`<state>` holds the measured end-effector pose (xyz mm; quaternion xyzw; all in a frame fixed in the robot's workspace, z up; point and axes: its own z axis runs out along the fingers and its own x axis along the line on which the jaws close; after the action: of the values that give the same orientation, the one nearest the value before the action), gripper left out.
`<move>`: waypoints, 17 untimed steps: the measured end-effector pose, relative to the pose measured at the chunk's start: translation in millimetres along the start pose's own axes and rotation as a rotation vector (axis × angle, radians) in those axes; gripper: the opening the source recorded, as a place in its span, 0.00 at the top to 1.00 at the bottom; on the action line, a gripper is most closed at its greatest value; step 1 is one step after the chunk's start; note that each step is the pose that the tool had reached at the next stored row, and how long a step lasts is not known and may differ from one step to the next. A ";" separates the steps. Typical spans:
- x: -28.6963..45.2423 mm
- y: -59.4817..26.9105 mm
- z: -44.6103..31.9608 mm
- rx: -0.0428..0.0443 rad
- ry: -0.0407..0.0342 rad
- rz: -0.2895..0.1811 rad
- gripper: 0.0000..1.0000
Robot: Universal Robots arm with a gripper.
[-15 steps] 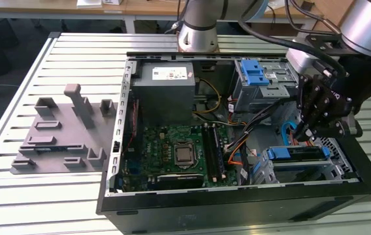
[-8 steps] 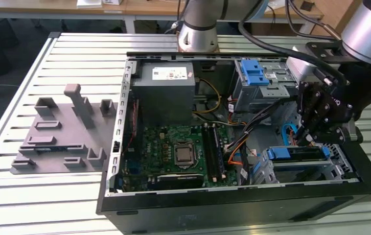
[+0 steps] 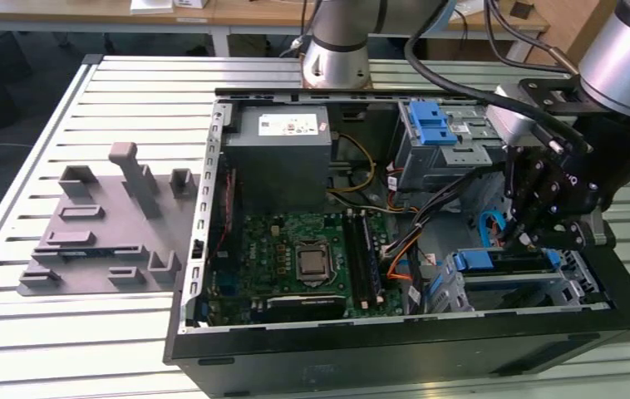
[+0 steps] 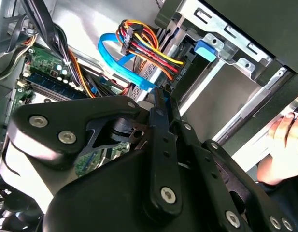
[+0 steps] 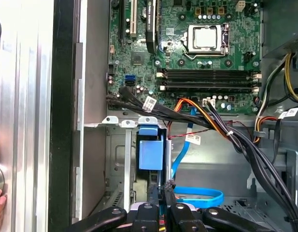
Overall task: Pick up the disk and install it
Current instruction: 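Insert the second disk wire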
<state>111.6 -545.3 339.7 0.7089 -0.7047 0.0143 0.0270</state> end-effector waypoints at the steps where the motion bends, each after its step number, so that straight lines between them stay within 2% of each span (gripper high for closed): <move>1: 0.5 0.0 0.3 0.0002 -0.0004 0.000 0.84; 10: 4.3 0.0 4.1 0.0004 -0.0067 0.000 0.84; 17: 4.6 -0.4 5.0 0.0004 -0.0112 0.000 0.84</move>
<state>112.0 -550.1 334.9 0.7090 -0.7048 0.0105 0.0229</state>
